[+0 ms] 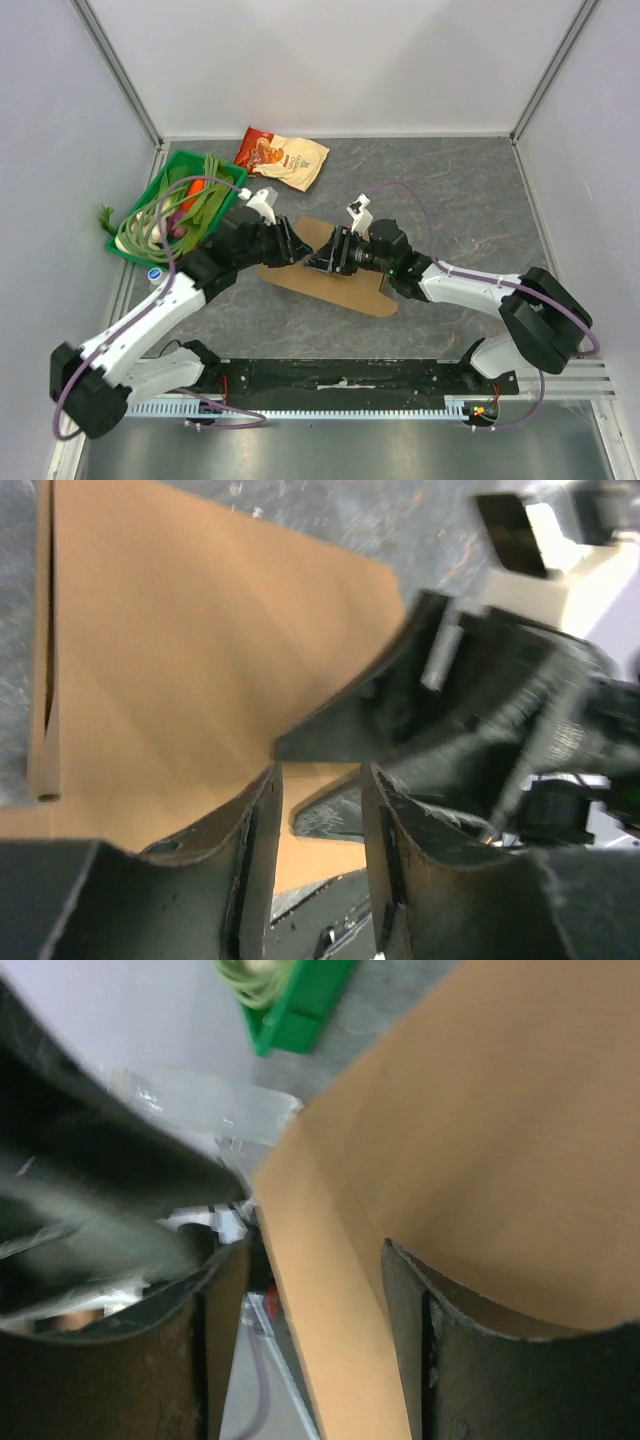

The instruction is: Fold the paper box

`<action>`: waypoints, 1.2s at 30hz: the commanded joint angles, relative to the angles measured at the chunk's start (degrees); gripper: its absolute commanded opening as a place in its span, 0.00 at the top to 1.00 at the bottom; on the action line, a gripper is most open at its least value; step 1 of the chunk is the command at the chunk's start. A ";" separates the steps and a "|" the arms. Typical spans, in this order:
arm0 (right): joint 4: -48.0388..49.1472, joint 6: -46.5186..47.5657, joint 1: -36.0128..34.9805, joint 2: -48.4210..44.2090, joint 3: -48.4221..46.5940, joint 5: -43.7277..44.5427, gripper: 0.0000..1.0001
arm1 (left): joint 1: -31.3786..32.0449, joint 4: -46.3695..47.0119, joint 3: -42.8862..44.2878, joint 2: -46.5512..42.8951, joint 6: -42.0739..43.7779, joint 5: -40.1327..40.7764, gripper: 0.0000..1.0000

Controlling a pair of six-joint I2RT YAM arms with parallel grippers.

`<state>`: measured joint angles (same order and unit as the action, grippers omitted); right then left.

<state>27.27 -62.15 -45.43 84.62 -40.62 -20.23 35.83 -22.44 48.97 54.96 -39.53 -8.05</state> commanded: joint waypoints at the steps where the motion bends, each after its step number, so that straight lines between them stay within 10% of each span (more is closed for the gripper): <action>1: -7.74 8.61 0.17 -4.55 0.72 -0.25 0.36 | -1.47 12.21 -3.61 9.18 1.91 -4.42 0.59; 22: -21.38 20.31 2.88 -17.55 8.26 8.27 0.36 | -2.26 28.15 -20.49 17.72 -0.11 -2.23 0.60; 29: -1.88 14.77 10.01 -20.01 25.58 -3.06 0.43 | -2.17 30.08 -22.08 18.87 0.68 -2.67 0.60; 36: -5.81 16.71 13.96 -27.21 25.52 -8.94 0.45 | -2.35 27.63 -19.62 13.18 3.14 -4.77 0.53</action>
<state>25.34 -47.05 -32.95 61.95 -14.22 -23.97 33.82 10.81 28.73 71.61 -39.44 -12.10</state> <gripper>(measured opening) 0.546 0.443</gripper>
